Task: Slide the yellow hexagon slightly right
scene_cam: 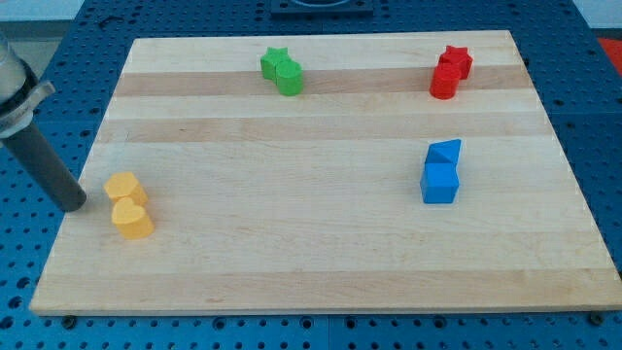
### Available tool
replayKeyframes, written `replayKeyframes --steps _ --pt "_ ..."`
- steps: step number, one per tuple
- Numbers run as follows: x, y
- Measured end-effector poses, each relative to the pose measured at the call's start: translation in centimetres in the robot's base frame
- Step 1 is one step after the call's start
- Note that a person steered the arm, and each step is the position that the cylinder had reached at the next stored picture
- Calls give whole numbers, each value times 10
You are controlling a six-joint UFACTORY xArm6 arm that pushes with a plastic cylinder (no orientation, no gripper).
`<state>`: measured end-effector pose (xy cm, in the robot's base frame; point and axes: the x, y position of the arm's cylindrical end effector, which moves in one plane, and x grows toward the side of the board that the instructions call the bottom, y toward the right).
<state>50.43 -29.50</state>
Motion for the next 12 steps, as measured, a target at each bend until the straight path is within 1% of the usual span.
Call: replayKeyframes --steps 1,2,4,5,6,7,8,12 --pt "1 10" --pt "-1 43" --pt "-11 51" --pt "-27 76" --pt "-28 81" --pt "-28 123" --pt "-28 147" --pt "-29 146"
